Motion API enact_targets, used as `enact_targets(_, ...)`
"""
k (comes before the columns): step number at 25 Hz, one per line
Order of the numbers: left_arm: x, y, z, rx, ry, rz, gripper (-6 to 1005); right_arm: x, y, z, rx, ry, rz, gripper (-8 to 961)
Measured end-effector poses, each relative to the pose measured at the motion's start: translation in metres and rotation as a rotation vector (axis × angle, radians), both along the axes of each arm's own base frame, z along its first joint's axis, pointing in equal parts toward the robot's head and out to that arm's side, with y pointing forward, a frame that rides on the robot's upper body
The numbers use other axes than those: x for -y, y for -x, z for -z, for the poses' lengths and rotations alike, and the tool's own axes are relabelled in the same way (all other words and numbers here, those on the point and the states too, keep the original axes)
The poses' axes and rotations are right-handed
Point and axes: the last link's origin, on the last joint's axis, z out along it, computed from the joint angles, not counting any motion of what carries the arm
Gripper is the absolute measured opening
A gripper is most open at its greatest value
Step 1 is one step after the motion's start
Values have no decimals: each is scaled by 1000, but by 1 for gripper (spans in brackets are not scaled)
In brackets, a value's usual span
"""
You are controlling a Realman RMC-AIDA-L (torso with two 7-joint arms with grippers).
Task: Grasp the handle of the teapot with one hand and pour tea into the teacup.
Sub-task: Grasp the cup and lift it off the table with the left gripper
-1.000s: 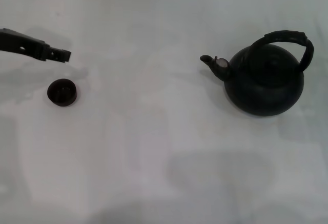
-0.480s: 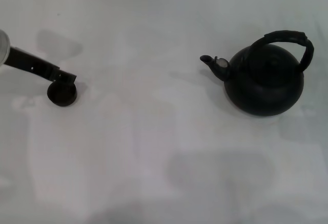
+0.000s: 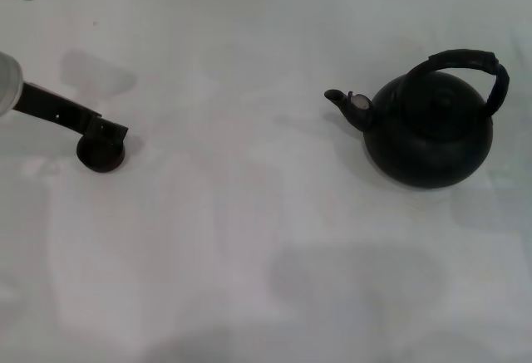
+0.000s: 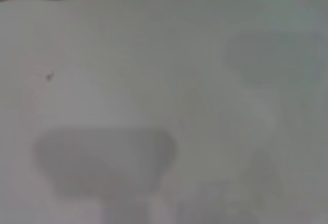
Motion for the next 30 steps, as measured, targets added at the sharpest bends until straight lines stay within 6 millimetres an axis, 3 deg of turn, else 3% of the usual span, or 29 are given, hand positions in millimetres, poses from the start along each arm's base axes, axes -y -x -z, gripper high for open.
enact_targets(30,5,3,14,-55,53,-46,777,3,-3,1,-1,8,18,860)
